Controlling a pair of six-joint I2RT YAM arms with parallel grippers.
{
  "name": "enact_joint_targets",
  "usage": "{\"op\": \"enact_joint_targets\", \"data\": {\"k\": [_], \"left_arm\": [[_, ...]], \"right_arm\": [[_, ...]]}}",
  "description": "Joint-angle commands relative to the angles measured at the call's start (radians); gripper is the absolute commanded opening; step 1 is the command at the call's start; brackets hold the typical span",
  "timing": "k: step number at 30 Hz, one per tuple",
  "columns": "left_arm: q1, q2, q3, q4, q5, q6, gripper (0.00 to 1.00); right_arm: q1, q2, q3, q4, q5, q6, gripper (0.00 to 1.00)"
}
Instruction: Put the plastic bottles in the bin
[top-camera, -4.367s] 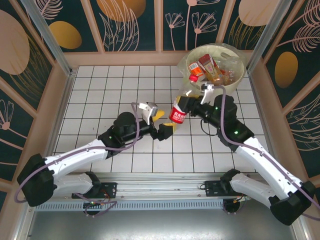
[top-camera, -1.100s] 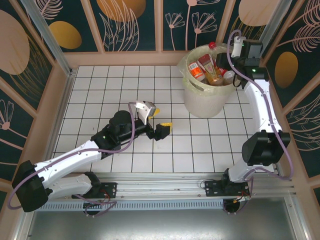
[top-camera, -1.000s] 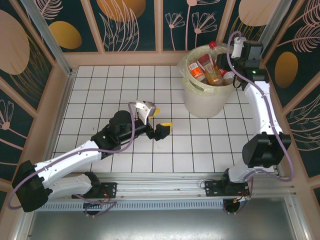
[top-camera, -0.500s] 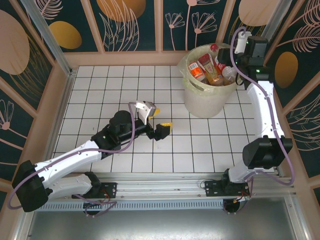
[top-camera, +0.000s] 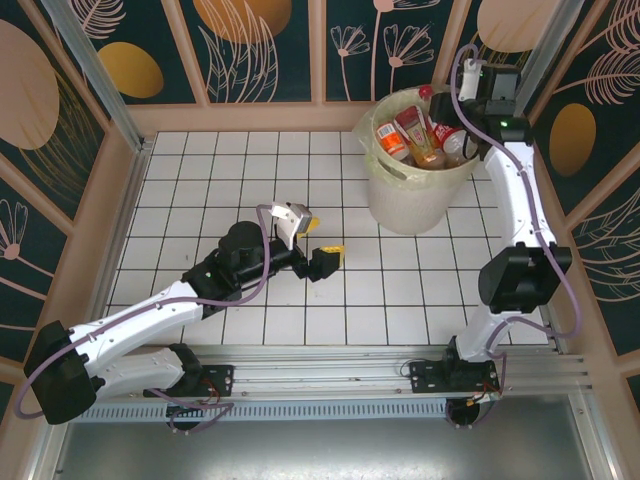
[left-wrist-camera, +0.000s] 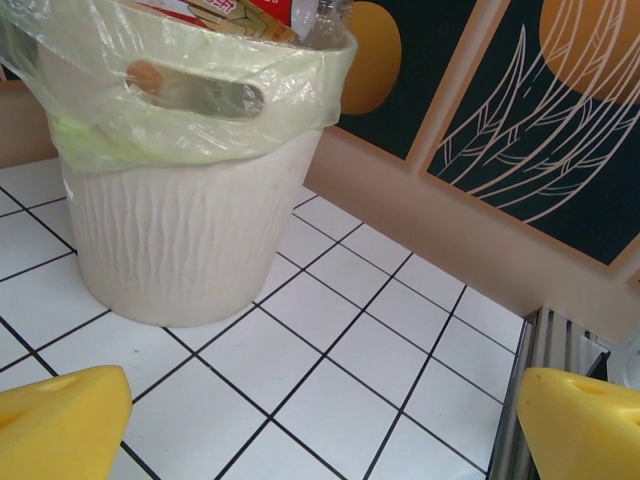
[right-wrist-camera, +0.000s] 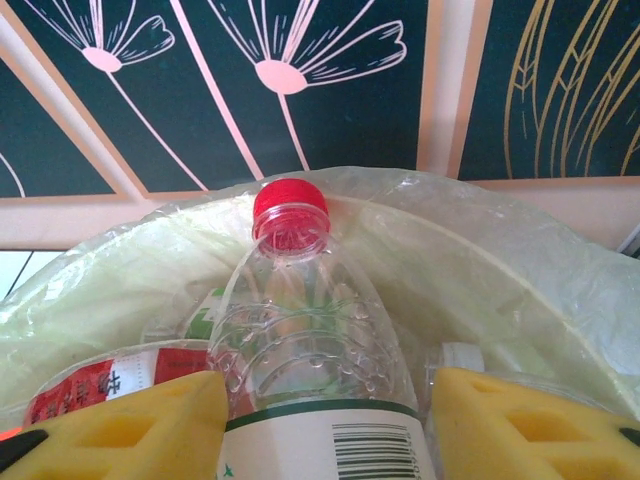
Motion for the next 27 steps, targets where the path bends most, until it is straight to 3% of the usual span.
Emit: {"op": "enact_joint_targets", "data": {"k": [1,8,19,27], "left_arm": [[-0.003,-0.015,-0.008,0.010,-0.013,0.011,0.99],[-0.004,-0.015,-0.003,0.006,-0.014,0.014,0.99],[-0.003,-0.010,0.029,0.003,-0.011,0.035,0.99],[-0.004,-0.020,0.035,0.000,-0.009,0.048,0.99]], "right_arm": [[0.025,0.046,0.030,-0.059,0.042,-0.021,0.55],[0.064,0.062,0.010,-0.052,0.121,-0.045,0.54],[0.063,-0.010,0.090,-0.032,0.044,-0.028,0.56],[0.025,-0.103,0.033,-0.016,0.018,0.004,0.64]]}}
